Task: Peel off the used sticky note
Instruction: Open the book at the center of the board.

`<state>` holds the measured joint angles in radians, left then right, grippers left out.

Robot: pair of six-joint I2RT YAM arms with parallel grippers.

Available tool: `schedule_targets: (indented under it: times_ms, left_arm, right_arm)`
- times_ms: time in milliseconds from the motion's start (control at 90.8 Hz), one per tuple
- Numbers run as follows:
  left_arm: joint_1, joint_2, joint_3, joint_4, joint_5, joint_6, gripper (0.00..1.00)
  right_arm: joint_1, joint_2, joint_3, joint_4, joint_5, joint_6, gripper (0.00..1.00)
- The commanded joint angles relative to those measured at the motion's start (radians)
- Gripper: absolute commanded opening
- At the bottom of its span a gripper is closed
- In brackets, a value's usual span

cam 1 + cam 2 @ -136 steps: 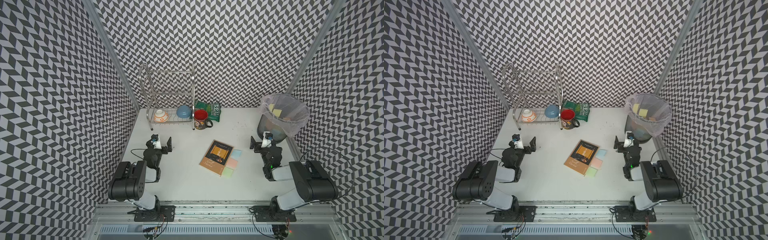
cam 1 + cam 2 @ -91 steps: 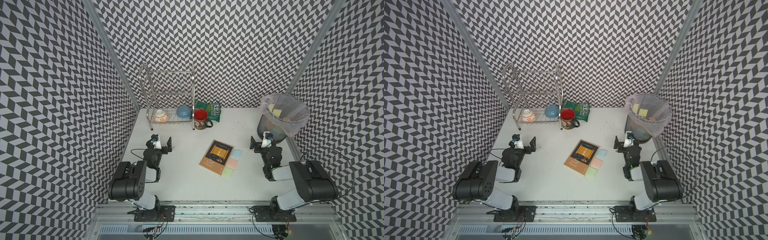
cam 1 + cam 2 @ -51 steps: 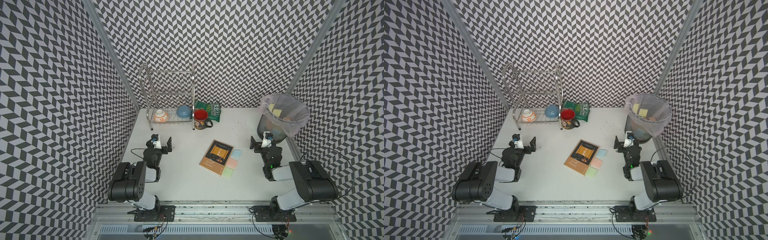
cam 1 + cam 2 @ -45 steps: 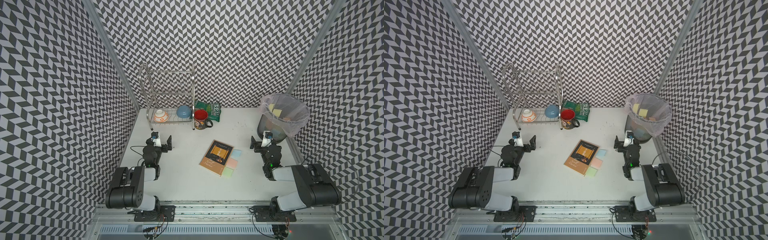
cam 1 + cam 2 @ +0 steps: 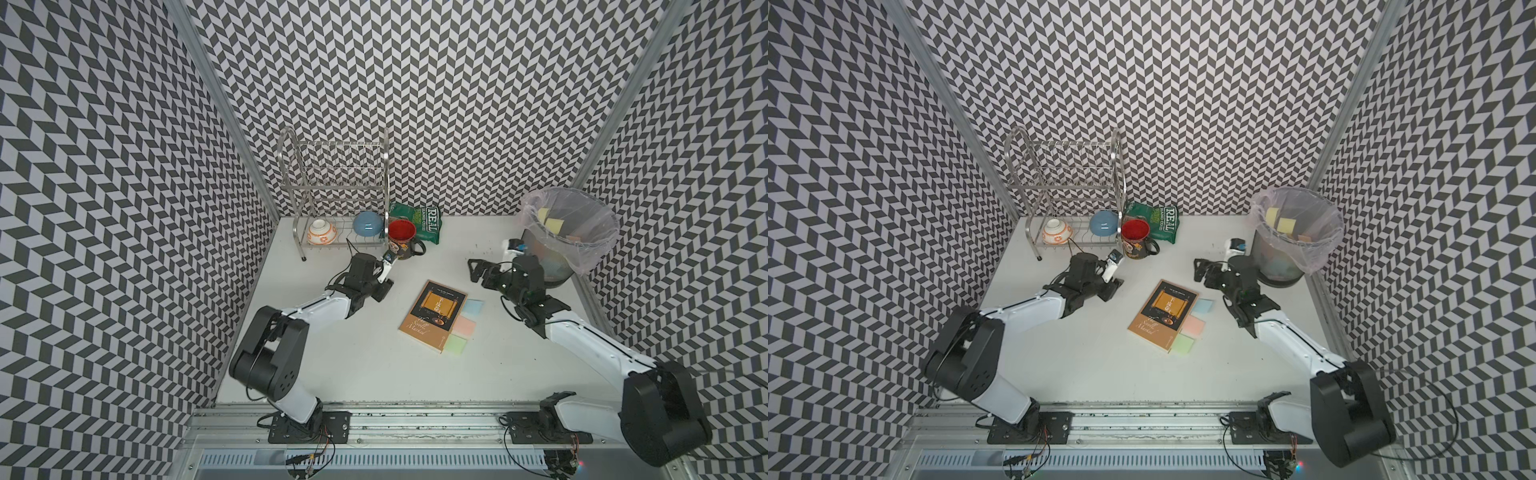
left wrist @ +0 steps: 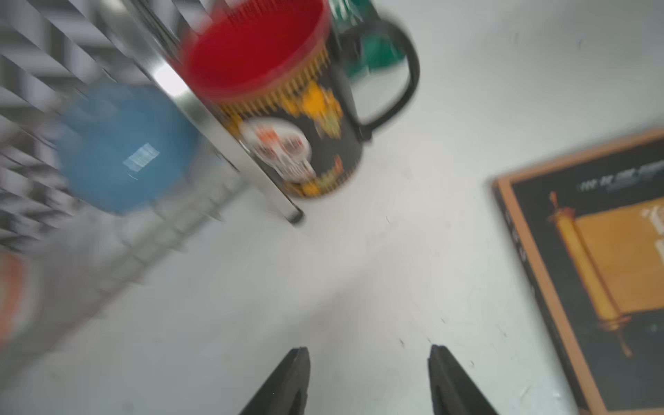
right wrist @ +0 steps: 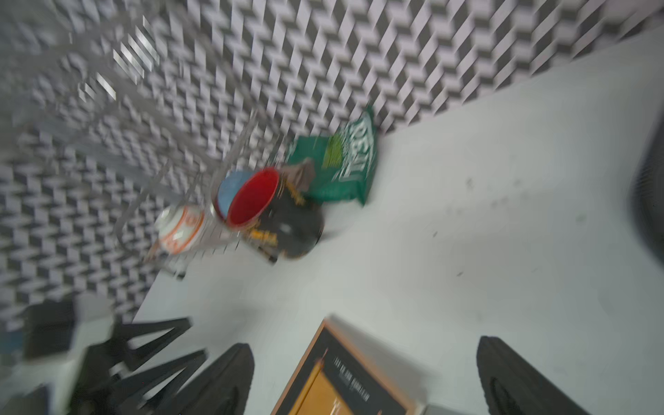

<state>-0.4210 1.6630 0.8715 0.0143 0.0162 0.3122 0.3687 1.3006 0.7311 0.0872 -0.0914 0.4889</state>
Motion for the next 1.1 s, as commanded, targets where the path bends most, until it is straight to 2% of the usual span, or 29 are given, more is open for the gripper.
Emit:
schedule_targets:
  times_ms: [0,66,209,441,661,1090]
  left_arm:
    - [0.002,0.063,0.076,-0.120,-0.061,0.001,0.41]
    - [-0.008,0.104,0.095,-0.131,-0.047,-0.007,0.41]
    - [-0.060,0.154,0.091,-0.133,-0.048,-0.007,0.46]
    - [-0.141,0.152,0.043,-0.145,-0.052,0.005,0.49]
    - [-0.187,0.136,-0.003,-0.166,-0.073,0.010,0.50]
    - [-0.200,0.109,-0.051,-0.176,-0.049,0.007,0.50]
  right_arm:
    - [0.057,0.047,0.028,-0.096,-0.169,0.035,1.00]
    - [0.079,0.074,-0.002,-0.042,-0.214,0.056,1.00]
    - [0.081,0.154,-0.009,-0.009,-0.210,0.082,1.00]
    - [0.082,0.289,0.036,-0.009,-0.226,0.121,0.98]
    - [0.082,0.266,-0.026,0.021,-0.191,0.168,0.98]
    - [0.082,0.174,-0.090,0.017,-0.148,0.211,0.98]
